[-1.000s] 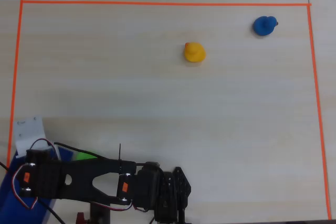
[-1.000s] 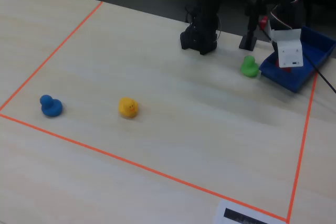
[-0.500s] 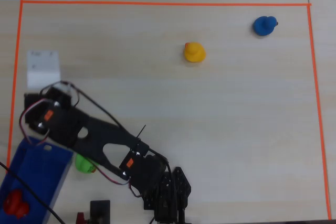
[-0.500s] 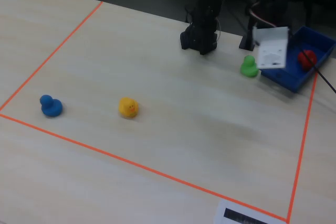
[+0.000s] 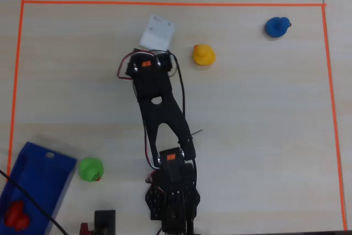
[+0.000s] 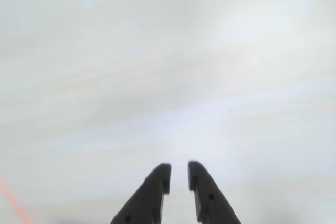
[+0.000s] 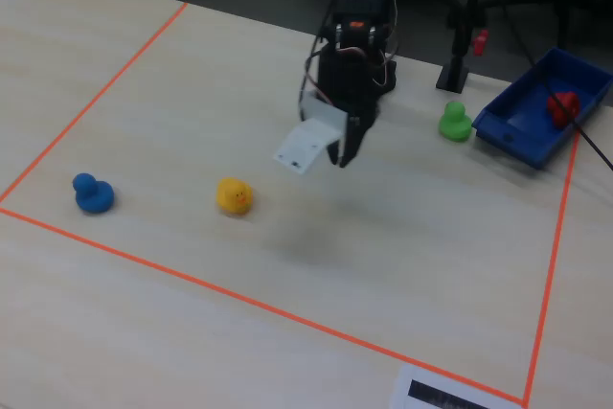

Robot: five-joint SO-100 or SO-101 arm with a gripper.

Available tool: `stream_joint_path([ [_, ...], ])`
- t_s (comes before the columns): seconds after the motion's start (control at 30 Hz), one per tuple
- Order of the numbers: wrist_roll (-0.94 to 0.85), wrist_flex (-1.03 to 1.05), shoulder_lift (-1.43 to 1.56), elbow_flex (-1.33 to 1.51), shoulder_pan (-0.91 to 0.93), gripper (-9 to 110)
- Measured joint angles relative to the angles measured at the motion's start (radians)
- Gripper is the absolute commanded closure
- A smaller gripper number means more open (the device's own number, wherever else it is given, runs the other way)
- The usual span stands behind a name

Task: Grasp red duck and put it into box.

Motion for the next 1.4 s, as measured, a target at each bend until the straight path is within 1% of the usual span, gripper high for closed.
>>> stream_joint_path([
  [0.1, -0.032, -0.055, 0.135, 0.221, 0.100, 101],
  [0.2, -0.058, -0.084, 0.308, 0.436, 0.153, 101],
  [0.5, -0.109, -0.101, 0.979, 1.072, 0.181, 101],
  [0.7, -0.147, -0.040, 1.382, 1.328, 0.206, 101],
  [0.9, -0.219, 0.052, 1.654, 1.450, 0.236, 101],
  [1.4, -0.225, 0.054, 1.674, 1.462, 0.270, 99],
])
